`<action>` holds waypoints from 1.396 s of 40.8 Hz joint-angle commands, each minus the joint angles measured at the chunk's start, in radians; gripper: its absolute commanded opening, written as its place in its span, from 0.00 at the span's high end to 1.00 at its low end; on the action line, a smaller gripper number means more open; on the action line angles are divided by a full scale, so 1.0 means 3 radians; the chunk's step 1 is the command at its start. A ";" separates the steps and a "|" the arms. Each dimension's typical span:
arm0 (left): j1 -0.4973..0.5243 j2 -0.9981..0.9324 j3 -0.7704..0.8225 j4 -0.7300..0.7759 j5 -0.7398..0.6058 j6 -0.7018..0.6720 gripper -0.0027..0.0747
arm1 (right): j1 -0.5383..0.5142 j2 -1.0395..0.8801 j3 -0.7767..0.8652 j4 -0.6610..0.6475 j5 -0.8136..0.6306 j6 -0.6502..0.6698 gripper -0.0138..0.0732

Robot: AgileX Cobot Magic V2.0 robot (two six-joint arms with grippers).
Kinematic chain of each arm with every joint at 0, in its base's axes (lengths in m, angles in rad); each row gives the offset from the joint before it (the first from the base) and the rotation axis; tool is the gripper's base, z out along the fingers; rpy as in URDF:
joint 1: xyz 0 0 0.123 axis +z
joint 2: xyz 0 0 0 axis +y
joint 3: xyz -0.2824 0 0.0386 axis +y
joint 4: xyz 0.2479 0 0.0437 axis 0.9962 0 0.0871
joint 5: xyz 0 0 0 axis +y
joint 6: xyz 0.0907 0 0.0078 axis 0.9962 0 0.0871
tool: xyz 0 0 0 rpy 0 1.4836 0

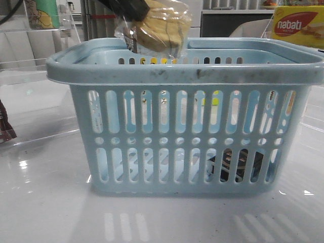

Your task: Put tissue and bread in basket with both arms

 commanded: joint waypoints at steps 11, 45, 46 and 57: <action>-0.0037 -0.0172 -0.0108 -0.0093 -0.0188 0.0011 0.33 | 0.0008 -0.0006 -0.0083 -0.0018 -0.0229 -0.0038 0.24; -0.0037 -0.2718 0.1281 0.0819 0.0481 -0.0796 0.33 | 0.0008 -0.0006 -0.0083 -0.0018 -0.0229 -0.0038 0.24; -0.0037 -0.2759 0.1312 0.0844 0.0481 -0.0843 0.33 | 0.0008 -0.0006 -0.0083 -0.0018 -0.0229 -0.0038 0.24; -0.0037 -0.2940 0.1545 0.0838 0.0447 -0.0852 0.33 | 0.0008 -0.0006 -0.0011 0.0005 -0.0036 0.0002 0.24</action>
